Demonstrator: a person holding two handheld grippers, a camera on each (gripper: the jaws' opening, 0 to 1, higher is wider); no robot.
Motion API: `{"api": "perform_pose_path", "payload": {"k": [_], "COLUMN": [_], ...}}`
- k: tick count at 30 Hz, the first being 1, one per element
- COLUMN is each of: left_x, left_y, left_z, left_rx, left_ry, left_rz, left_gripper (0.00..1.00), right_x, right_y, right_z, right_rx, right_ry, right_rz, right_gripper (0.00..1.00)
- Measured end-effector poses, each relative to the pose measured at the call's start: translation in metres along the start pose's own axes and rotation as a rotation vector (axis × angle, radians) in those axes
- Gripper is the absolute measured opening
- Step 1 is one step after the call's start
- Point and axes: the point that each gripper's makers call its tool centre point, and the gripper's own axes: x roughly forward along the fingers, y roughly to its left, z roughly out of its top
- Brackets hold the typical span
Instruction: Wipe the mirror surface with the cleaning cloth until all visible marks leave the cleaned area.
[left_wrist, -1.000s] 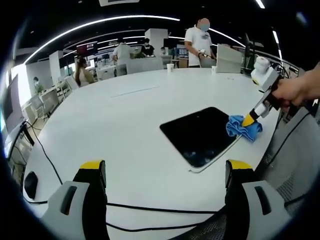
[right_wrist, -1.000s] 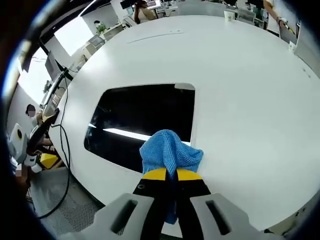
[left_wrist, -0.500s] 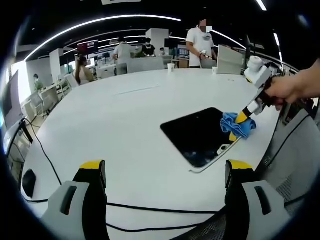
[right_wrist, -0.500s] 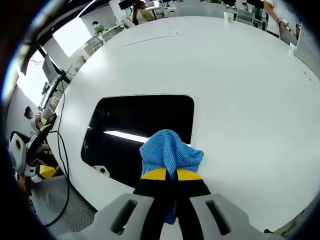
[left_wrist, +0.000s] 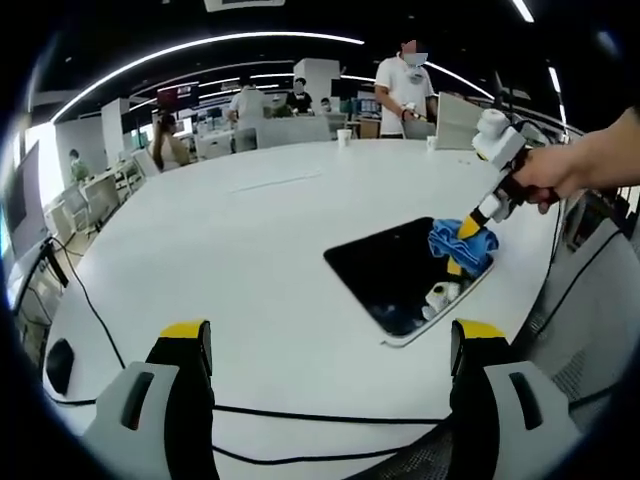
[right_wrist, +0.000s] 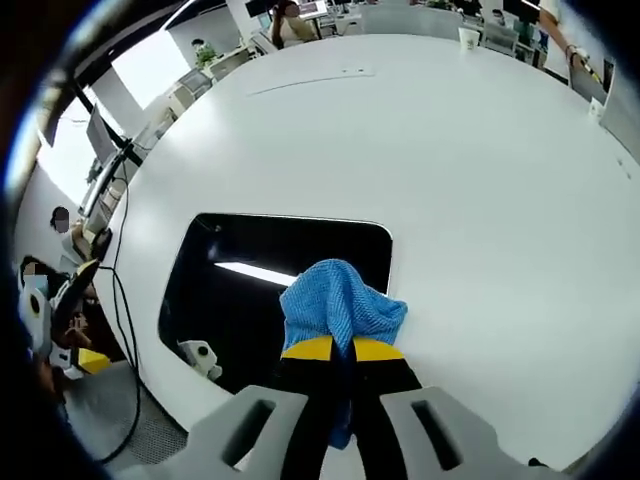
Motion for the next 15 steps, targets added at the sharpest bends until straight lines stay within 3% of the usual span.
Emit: {"api": "perform_pose_path", "payload": {"k": [15], "left_x": [0.002], "left_y": [0.004], "left_z": [-0.003], "left_rx": [-0.018], "left_ry": [0.002], "left_rz": [0.009], "left_gripper": [0.99], "right_x": [0.012], "right_y": [-0.011], "right_z": [0.03], "right_rx": [0.003], "right_ry": [-0.006], "right_rz": [-0.011], "right_gripper": [0.0]}}
